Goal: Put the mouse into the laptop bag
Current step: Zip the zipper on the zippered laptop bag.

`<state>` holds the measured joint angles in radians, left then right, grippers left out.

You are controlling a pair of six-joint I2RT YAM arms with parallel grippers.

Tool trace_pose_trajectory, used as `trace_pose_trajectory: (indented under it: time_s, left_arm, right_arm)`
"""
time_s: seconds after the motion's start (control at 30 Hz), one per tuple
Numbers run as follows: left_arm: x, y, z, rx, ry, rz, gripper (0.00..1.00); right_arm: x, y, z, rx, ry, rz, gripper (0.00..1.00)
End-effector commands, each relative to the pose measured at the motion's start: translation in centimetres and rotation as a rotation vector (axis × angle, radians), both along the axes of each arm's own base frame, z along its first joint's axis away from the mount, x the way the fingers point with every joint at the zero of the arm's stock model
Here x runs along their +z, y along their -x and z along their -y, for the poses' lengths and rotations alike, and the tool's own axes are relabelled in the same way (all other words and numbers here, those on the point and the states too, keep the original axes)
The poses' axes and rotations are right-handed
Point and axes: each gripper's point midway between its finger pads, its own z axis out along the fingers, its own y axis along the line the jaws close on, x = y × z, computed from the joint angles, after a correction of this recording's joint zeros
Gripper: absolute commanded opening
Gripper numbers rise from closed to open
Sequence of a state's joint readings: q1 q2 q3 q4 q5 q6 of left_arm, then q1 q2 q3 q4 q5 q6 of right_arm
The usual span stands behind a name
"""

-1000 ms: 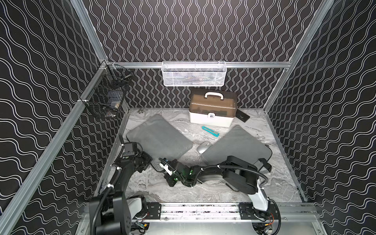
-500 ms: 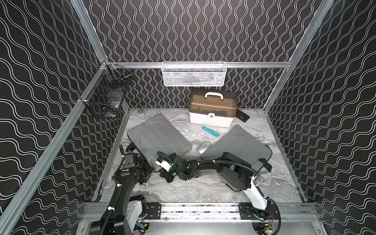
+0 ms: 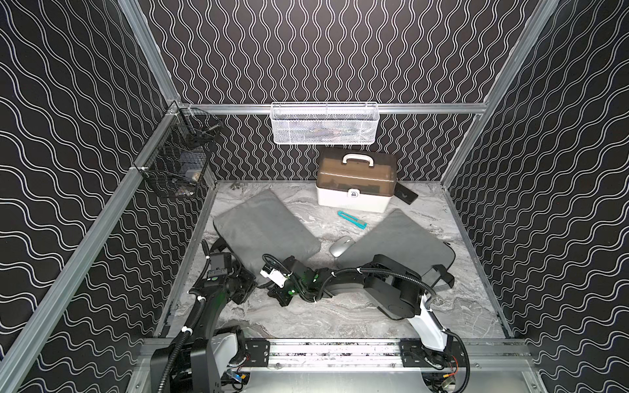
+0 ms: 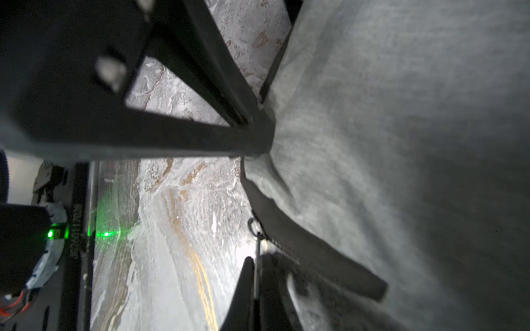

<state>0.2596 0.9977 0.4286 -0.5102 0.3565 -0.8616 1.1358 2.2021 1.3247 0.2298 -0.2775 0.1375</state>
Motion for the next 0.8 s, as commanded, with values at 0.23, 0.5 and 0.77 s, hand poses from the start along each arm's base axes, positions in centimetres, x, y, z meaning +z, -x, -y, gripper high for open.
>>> trace_pose_trajectory:
  time_s: [0.23, 0.5, 0.77]
  left_arm:
    - [0.6, 0.4, -1.8, 0.022, -0.059, -0.008, 0.0]
    - [0.9, -0.2, -2.1, 0.041, -0.057, 0.007, 0.0]
    - [1.8, 0.0, -3.2, 0.082, -0.111, -0.008, 0.0]
  right_arm:
    - [-3.3, -6.0, 8.7, -0.17, 0.202, 0.017, 0.0]
    - [-1.6, -6.3, 10.6, -0.277, 0.186, 0.012, 0.49]
    - [7.3, -8.9, 15.9, -0.594, 0.002, -0.011, 1.0]
